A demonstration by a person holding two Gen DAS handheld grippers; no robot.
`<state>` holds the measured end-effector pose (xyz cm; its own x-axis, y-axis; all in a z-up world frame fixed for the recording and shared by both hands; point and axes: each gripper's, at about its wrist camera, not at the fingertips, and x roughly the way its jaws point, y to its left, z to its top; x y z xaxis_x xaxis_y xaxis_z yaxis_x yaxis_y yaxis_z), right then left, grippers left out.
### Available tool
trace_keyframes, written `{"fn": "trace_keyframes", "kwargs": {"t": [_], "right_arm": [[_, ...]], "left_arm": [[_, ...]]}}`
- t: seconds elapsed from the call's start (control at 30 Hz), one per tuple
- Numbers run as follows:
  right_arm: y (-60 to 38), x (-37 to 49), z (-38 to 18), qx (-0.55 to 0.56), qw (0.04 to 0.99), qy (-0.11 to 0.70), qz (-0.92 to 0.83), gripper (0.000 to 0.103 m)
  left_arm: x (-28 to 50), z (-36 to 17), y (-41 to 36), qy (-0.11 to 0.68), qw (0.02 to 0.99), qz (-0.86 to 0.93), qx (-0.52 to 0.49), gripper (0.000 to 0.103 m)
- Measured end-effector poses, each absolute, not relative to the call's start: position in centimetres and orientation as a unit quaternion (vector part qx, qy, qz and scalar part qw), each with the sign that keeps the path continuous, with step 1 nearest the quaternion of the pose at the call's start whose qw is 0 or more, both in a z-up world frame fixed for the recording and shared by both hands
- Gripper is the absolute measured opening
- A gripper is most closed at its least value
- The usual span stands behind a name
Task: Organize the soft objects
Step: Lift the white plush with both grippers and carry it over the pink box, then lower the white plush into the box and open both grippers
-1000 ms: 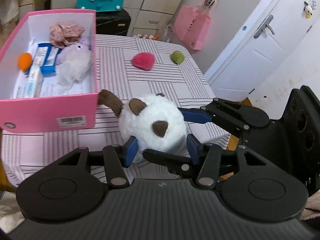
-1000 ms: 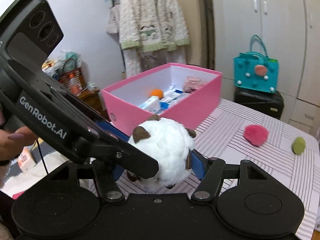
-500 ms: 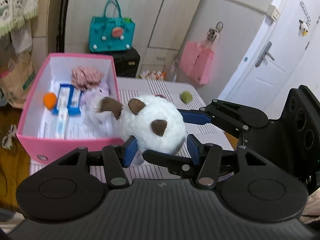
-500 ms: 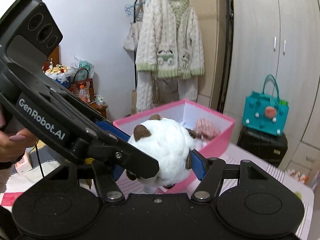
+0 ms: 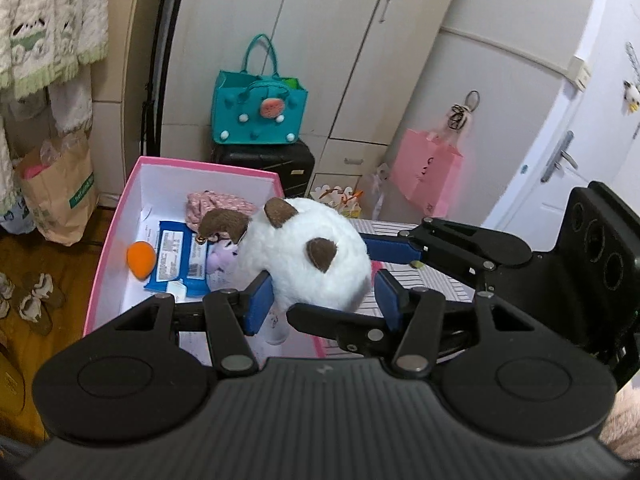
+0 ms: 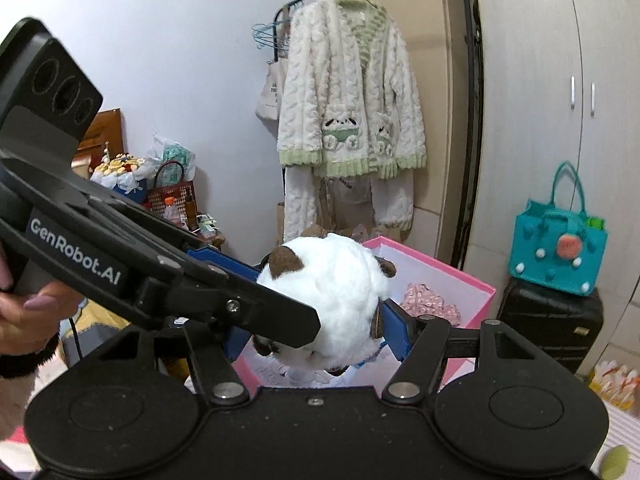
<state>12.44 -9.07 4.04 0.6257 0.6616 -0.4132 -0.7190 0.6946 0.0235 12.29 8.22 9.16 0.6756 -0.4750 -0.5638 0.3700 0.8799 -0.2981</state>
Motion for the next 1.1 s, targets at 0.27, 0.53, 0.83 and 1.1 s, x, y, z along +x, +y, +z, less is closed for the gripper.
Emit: {"fn": "trace_keyframes", "kwargs": {"t": [0.27,0.53,0.83,1.1], "right_arm": [[-6.8,17.3,1.9,-0.056,0.881,0.250,0.397,0.071],[-4.3,19.8,-1.9,-0.103,0.874,0.299,0.370,0.071],[-4.1,21.6,-2.9,-0.127,0.859,0.339,0.363,0.071],[-3.1,21.4,-3.6,-0.142,0.841,0.353,0.383,0.071]], "left_arm": [[17.0,6.9,10.5,0.367,0.899,-0.220,-0.090,0.053],[21.8,1.8,11.5,0.430,0.870,-0.207,-0.121,0.053],[21.3,0.8,11.2,0.395,0.898,-0.190,-0.035,0.045],[21.3,0.1,11.4,0.413,0.889,-0.196,-0.030,0.036]]}}
